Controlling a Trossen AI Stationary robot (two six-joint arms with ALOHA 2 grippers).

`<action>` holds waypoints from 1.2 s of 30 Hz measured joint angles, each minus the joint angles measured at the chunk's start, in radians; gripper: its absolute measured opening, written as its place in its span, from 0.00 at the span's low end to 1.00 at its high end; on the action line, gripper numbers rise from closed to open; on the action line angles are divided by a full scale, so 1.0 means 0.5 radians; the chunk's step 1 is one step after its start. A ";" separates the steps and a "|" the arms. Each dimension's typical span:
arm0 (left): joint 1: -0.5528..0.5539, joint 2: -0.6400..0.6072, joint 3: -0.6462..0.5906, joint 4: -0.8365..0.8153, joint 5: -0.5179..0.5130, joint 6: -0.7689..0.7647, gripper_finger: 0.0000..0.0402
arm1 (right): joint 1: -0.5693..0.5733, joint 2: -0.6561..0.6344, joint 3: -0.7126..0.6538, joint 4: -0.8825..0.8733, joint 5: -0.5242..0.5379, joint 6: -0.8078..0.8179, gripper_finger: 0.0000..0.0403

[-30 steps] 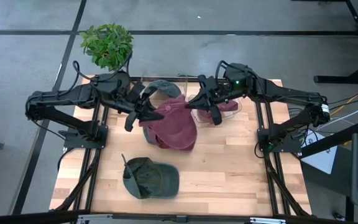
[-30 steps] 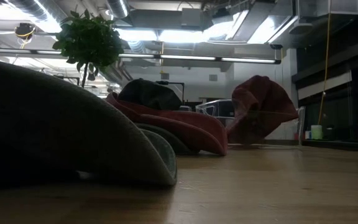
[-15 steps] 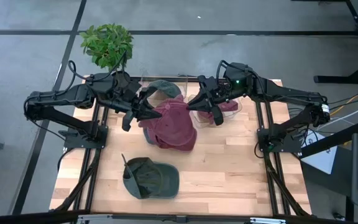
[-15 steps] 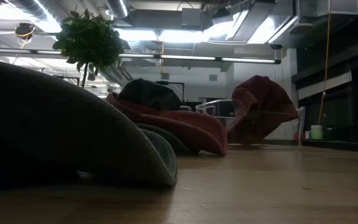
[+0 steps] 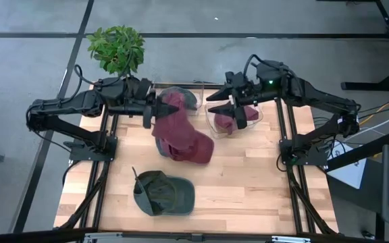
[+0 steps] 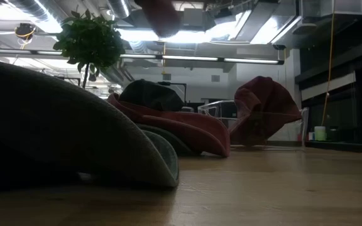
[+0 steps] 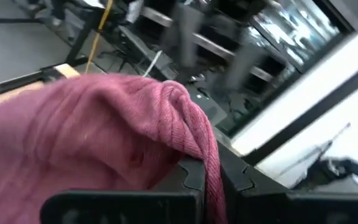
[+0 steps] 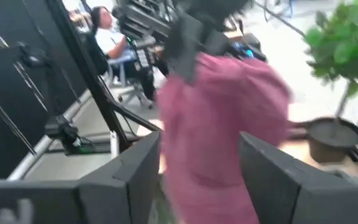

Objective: Pick & Place hat
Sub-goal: Put the bottom red cap into the right transparent bin

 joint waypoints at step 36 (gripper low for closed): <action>0.123 0.199 0.001 0.325 0.068 0.164 0.01 | 0.060 0.335 0.001 0.227 0.608 0.156 0.33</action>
